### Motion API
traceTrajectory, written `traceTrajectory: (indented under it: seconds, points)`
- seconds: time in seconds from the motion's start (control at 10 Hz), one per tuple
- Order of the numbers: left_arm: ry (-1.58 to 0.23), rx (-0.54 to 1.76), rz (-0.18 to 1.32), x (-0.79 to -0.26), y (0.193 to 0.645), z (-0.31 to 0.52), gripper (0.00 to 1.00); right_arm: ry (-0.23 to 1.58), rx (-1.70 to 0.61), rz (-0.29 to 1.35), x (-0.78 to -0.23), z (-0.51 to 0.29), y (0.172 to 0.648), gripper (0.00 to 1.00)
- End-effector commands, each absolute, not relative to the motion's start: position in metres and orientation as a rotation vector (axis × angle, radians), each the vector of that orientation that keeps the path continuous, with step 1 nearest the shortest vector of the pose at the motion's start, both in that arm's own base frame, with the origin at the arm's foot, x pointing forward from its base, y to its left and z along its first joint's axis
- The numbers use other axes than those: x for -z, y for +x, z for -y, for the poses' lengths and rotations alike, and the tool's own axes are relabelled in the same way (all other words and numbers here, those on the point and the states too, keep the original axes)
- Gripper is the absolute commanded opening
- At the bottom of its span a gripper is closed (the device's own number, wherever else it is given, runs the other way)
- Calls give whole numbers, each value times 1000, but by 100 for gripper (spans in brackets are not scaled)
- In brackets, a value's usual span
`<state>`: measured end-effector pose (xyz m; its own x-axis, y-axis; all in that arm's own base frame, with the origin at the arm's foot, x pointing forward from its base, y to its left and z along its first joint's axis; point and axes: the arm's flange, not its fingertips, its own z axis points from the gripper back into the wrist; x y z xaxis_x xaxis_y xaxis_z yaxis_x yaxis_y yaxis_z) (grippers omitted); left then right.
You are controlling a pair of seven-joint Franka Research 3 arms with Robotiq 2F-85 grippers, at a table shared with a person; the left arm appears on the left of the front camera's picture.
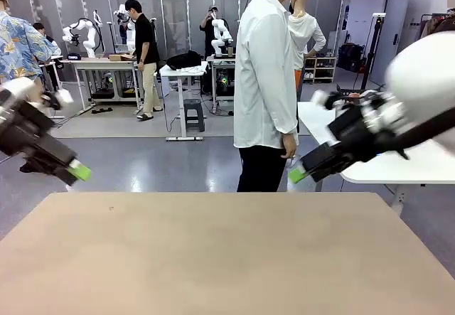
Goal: Fold the towel.
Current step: Grab the top end of the 100 cm Hotel Towel extended by the human.
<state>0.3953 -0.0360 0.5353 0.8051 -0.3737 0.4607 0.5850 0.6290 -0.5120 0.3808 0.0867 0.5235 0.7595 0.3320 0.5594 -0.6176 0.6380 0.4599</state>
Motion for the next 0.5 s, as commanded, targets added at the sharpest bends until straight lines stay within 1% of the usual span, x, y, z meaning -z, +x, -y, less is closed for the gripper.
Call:
traceTrajectory:
  seconds: [0.0,0.1,0.2,0.4]
  points:
    - [-899,437,273,-539,411,-10,100,868,-430,346,-516,-17,388,100]
    - [-1082,403,281,-544,408,-46,100,1004,-373,315,-512,22,384,100]
    - [-1142,368,308,-543,405,-76,100,1089,-297,320,-508,56,382,100]
    - [-1199,268,360,-535,399,-133,100,1167,-189,372,-507,114,366,100]
